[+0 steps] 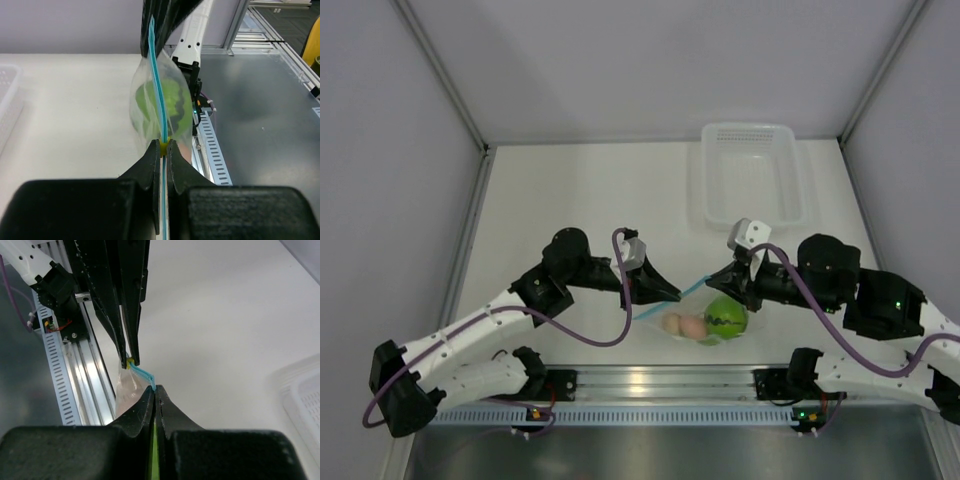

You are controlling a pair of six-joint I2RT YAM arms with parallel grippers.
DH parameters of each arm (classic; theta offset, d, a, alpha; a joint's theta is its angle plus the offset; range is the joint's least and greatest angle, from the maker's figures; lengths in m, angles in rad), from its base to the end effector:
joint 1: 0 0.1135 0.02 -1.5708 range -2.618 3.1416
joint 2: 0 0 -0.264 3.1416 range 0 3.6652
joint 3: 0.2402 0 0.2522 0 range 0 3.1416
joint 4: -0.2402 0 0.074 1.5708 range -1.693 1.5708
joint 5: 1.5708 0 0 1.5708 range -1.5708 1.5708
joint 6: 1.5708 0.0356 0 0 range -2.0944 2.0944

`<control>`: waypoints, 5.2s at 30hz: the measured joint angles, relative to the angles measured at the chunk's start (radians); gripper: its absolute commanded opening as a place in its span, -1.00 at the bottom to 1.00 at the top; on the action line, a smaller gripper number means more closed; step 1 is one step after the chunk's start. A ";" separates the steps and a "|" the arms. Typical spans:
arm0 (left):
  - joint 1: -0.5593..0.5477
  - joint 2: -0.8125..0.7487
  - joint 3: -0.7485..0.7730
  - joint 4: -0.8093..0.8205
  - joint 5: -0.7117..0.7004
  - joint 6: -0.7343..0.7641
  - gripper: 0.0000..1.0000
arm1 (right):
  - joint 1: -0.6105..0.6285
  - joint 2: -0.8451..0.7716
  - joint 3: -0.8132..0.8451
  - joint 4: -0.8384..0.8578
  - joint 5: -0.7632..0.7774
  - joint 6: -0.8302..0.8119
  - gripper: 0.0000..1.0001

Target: Open the zip-top bag and remove the fake food

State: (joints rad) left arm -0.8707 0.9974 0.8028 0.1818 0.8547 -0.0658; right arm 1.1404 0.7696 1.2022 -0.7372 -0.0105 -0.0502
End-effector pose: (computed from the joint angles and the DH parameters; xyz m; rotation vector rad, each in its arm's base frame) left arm 0.1251 -0.1902 0.3455 1.2970 1.1981 -1.3720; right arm 0.0548 0.1203 0.4215 -1.0977 1.6075 0.7494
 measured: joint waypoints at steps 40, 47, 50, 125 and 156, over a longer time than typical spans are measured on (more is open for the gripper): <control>0.002 -0.137 -0.217 0.066 -0.121 -0.119 0.96 | 0.000 -0.111 0.048 -0.020 0.090 -0.009 -1.00; 0.002 -0.134 -0.127 0.049 -0.132 -0.110 0.96 | 0.000 -0.162 -0.051 0.014 0.040 -0.045 -1.00; 0.002 -0.133 -0.110 0.049 -0.143 -0.098 0.96 | 0.000 -0.177 -0.073 0.013 0.012 -0.052 -1.00; -0.033 -0.021 -0.017 0.021 -0.144 -0.083 0.33 | 0.000 -0.209 -0.116 0.057 -0.219 -0.132 -1.00; -0.034 -0.041 -0.028 0.021 -0.186 -0.101 0.23 | 0.000 -0.210 -0.137 0.069 -0.169 -0.129 -1.00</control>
State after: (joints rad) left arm -0.9043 0.9565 0.7746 0.2024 0.6689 -0.1665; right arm 1.1400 0.5594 1.0657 -0.6685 -0.1799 -0.1795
